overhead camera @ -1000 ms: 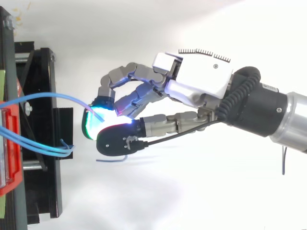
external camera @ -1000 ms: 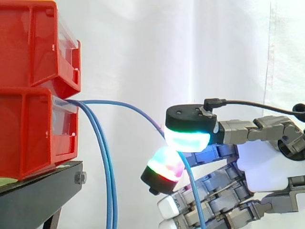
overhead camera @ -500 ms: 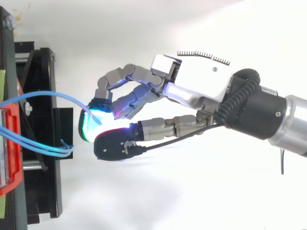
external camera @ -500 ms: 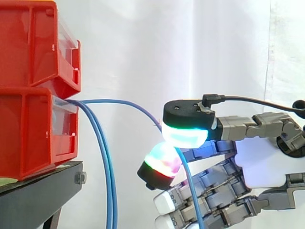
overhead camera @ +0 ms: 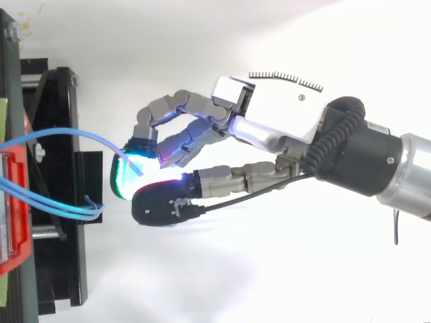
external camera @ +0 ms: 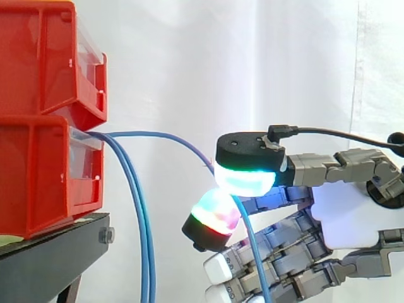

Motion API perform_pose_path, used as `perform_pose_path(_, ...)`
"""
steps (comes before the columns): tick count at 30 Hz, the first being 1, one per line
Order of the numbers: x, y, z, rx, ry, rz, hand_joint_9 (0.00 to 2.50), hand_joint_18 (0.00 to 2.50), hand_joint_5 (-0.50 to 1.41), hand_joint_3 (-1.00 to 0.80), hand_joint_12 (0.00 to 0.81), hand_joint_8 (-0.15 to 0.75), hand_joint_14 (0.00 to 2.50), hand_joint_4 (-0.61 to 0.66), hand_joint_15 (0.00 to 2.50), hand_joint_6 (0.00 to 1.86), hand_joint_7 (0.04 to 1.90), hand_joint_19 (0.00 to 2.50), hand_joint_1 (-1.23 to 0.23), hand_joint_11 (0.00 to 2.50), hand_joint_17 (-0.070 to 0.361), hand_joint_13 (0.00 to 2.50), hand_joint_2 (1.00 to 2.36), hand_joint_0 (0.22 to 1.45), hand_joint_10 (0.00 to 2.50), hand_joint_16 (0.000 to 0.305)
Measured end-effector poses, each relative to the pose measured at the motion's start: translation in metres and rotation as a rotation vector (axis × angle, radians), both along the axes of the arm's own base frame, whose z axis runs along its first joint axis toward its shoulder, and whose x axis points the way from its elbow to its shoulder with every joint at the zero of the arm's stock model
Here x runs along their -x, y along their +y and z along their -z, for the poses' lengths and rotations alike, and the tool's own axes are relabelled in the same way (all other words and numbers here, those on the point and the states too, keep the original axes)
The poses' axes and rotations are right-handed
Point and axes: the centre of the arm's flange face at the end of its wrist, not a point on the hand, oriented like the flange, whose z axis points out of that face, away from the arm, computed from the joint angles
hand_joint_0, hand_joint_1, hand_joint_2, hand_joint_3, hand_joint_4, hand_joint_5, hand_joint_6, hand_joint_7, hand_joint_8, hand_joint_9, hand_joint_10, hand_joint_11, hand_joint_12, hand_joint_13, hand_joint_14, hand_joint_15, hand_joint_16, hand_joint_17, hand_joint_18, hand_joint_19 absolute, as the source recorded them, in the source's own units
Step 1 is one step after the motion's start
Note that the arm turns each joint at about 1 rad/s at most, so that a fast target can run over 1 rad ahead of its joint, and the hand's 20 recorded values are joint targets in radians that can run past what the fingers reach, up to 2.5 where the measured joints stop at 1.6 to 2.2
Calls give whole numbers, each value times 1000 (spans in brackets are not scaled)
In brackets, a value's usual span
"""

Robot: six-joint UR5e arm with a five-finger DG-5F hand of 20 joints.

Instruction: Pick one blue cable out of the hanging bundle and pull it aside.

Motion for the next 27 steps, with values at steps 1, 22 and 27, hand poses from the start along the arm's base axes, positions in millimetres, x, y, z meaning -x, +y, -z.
perform_pose_path(1,0,0,0,0,0,0,790,609,-94,-95,378,282,15,100,401,932,1063,518,-800,372,114,666,1025,605,15,51)
perform_pose_path(22,0,0,0,0,0,0,853,632,-95,-94,371,285,16,102,405,931,1057,520,-797,434,113,689,1025,603,17,50)
perform_pose_path(27,0,0,0,0,0,0,872,632,-95,-89,370,291,16,107,409,930,1056,522,-794,460,113,690,1025,600,16,50)
